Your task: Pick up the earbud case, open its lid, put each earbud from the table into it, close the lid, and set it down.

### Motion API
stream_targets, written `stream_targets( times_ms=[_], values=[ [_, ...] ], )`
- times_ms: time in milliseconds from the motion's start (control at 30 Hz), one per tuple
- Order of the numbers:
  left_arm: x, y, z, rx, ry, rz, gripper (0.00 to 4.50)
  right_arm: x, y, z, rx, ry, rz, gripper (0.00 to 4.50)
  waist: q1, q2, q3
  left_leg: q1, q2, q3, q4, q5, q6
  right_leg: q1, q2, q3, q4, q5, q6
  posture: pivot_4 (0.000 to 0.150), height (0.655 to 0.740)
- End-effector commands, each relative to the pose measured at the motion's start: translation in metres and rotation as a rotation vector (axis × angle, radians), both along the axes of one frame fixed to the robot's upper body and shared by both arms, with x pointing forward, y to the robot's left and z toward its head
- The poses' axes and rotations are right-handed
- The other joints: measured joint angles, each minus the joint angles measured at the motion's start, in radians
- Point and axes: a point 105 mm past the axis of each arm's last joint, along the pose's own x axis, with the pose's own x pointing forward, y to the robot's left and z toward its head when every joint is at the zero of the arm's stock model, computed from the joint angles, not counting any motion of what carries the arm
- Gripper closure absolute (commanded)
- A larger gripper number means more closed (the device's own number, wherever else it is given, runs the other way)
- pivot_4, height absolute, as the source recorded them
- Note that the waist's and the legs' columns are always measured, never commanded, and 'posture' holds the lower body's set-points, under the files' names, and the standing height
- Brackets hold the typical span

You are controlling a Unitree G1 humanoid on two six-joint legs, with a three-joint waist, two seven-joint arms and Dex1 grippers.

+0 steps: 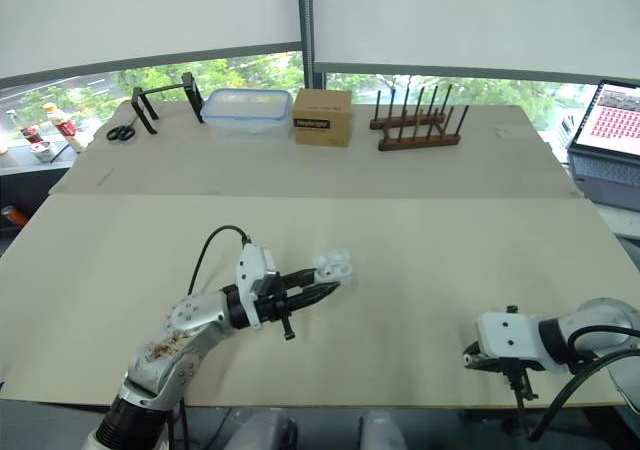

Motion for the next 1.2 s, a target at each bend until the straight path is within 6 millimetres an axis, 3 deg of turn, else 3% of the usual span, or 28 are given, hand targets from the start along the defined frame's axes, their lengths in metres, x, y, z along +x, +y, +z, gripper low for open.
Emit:
stream_targets(
  times_ms=[33, 67, 100, 200, 533, 667, 833, 1200],
  values=[
    [-0.004, -0.003, 0.01, -0.022, -0.03, -0.021, 3.92, -0.001, -0.012, -0.008, -0.041, 0.049, -0.054, 4.2, 0.0, 0.0, 0.0, 0.0, 0.0, 0.0, 0.0, 0.0, 0.0, 0.0, 0.0, 0.0, 0.0, 0.0, 0.0, 0.15, 0.74],
    [-0.004, -0.003, 0.01, -0.021, -0.03, -0.021, 3.92, 0.0, -0.013, -0.009, -0.043, 0.048, -0.062, 4.2, 0.0, 0.0, 0.0, 0.0, 0.0, 0.0, 0.0, 0.0, 0.0, 0.001, 0.0, 0.0, 0.0, 0.0, 0.0, 0.15, 0.74],
    [-0.004, -0.003, 0.01, -0.021, -0.029, -0.021, 3.92, 0.0, -0.014, -0.009, -0.046, 0.049, -0.064, 3.17, 0.0, 0.0, 0.0, 0.001, 0.0, 0.0, 0.0, 0.0, 0.0, 0.001, 0.0, 0.0, 0.0, 0.0, 0.0, 0.15, 0.74],
    [-0.005, -0.003, 0.009, -0.021, -0.026, -0.023, 3.92, 0.004, -0.013, -0.008, -0.05, 0.028, -0.066, 2.2, 0.002, 0.0, 0.0, 0.003, 0.0, 0.0, 0.0, 0.0, 0.0, 0.004, 0.0, -0.001, -0.001, 0.0, 0.0, 0.15, 0.74],
    [-0.007, -0.004, 0.008, -0.016, -0.021, -0.041, 3.92, 0.0, 0.012, 0.024, 0.018, -0.002, -0.041, 2.2, 0.001, 0.0, 0.0, 0.002, 0.0, -0.001, -0.001, 0.0, 0.0, 0.003, 0.0, -0.001, -0.002, 0.0, 0.0, 0.15, 0.74],
    [-0.008, -0.005, 0.007, -0.016, -0.017, -0.05, 3.92, -0.001, 0.014, 0.033, -0.067, -0.01, -0.148, 2.2, 0.001, 0.001, 0.0, 0.002, 0.0, -0.001, -0.001, 0.0, 0.0, 0.002, 0.0, 0.0, -0.001, 0.0, 0.0, 0.15, 0.74],
    [-0.009, -0.008, 0.006, -0.018, -0.013, -0.06, 3.92, 0.004, 0.01, 0.03, -0.191, -0.017, -0.258, 2.2, 0.001, 0.001, 0.0, 0.0, 0.0, -0.001, 0.0, 0.0, 0.0, 0.0, 0.0, 0.0, -0.001, 0.0, 0.0, 0.15, 0.74],
    [-0.011, -0.007, 0.005, -0.011, -0.004, -0.057, 3.92, 0.003, 0.014, 0.014, -0.213, 0.046, -0.263, 2.2, 0.0, 0.001, 0.0, -0.003, 0.0, 0.0, 0.0, 0.0, 0.0, -0.003, 0.0, 0.0, -0.001, 0.0, 0.0, 0.15, 0.74]
  ],
)
